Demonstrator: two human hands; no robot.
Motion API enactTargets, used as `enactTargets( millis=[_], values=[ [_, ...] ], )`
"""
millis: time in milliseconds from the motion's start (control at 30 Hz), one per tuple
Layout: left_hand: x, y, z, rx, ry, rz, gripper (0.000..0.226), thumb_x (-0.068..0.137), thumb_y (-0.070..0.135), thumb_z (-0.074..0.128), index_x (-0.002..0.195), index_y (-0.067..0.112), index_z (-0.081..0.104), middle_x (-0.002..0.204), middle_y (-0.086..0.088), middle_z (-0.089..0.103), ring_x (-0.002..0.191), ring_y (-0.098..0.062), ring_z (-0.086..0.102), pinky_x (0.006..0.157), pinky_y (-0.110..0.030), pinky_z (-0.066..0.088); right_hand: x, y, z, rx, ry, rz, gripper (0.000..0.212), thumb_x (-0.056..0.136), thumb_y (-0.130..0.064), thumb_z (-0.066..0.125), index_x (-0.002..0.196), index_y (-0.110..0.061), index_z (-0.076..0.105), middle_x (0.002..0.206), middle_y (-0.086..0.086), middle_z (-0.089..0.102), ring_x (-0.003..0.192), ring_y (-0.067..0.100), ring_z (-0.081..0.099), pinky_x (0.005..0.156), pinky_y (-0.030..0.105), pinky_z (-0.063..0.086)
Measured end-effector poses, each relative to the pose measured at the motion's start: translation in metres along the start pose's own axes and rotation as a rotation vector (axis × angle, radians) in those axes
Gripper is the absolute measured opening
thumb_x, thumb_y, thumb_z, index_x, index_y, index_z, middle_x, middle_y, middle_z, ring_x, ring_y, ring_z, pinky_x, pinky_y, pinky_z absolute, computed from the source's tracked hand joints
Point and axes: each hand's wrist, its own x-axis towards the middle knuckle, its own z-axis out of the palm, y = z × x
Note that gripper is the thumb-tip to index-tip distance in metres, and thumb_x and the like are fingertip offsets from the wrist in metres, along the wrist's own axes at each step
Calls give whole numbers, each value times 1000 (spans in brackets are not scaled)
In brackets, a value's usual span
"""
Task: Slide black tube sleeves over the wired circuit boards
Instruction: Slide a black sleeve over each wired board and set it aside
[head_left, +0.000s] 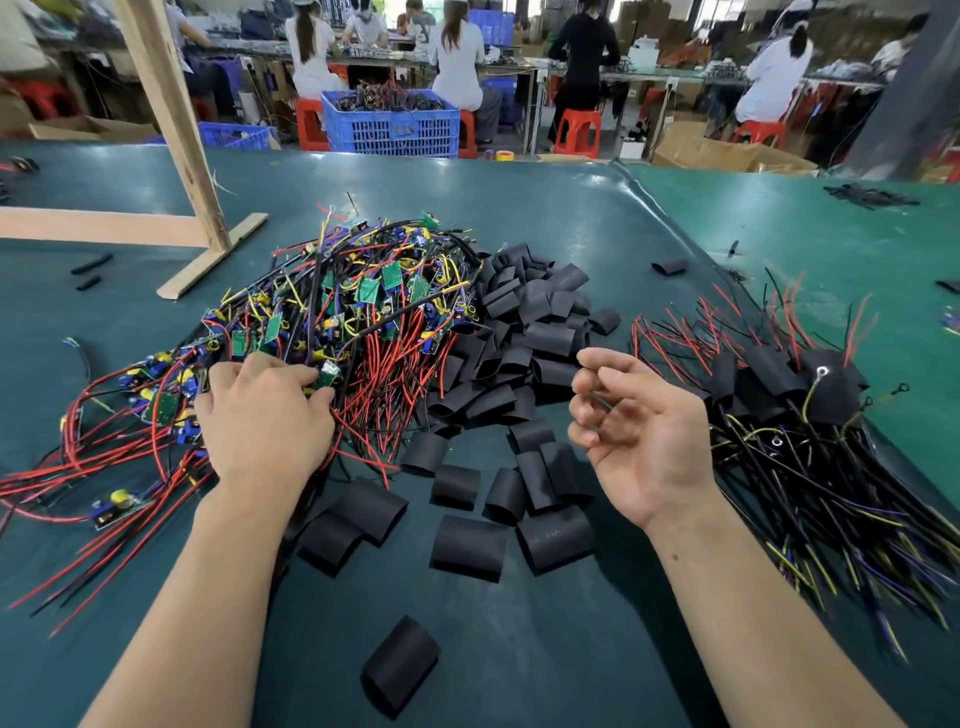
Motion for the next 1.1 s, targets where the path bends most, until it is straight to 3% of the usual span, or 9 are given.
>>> enactTargets(
  millis=[267,367,467,533,600,700,800,933,1100],
  values=[
    [1,4,9,-73,25,2,31,92,35,63,117,18,71,123,-10,56,121,-36,34,101,-48,26,0,1,0,-3,-14,3,26,87,-4,44,84,-11,70,69,4,62,53,14,49,46,22,35],
    [1,7,6,-243,217,59,29,92,36,65,112,16,71,118,-8,59,119,-35,37,96,-46,26,0,2,-1,6,-4,1,28,87,-4,44,81,-12,71,69,4,62,53,14,48,45,21,35],
    [-4,15,-3,-429,493,222,26,94,29,63,113,12,66,109,-9,64,106,-33,51,92,-37,33,1,2,-2,-20,-34,-5,23,83,-5,49,83,-11,71,70,4,63,54,15,49,44,21,36],
    [-11,25,-9,-591,589,350,23,96,18,62,117,9,62,104,-10,64,93,-23,57,89,-22,38,0,1,-3,-125,-143,17,20,79,-10,57,91,-10,72,77,6,67,58,16,54,43,22,39],
    [-21,37,-12,-656,629,541,21,95,9,63,116,4,64,103,-11,64,89,-20,60,91,-17,41,-5,4,-1,-285,-320,76,21,80,-11,65,100,-11,74,90,9,71,65,17,62,44,23,45],
    [-37,53,-9,-658,569,840,24,89,3,71,113,5,70,107,-9,68,93,-24,64,85,-36,53,-10,10,8,-285,-476,80,36,86,-28,64,118,-11,66,108,16,69,73,23,66,48,26,52],
    [-48,65,-4,-704,508,982,29,87,0,73,114,9,68,112,4,65,94,-17,63,77,-38,53,-9,8,13,-185,-405,66,54,83,-43,64,122,-5,60,109,20,68,72,24,67,49,27,53],
    [-52,74,2,-736,417,1013,18,87,-1,71,104,1,73,106,-3,71,89,-19,66,70,-39,54,-7,3,9,-223,-254,-91,22,76,-24,70,95,-12,69,81,4,66,61,18,65,48,24,51],
    [-41,61,3,-645,420,959,10,89,13,74,96,6,77,90,-2,74,79,-20,69,67,-43,49,-2,0,5,-149,-147,-216,16,76,-15,67,91,-10,68,80,8,69,66,22,70,59,25,55]
  ],
)
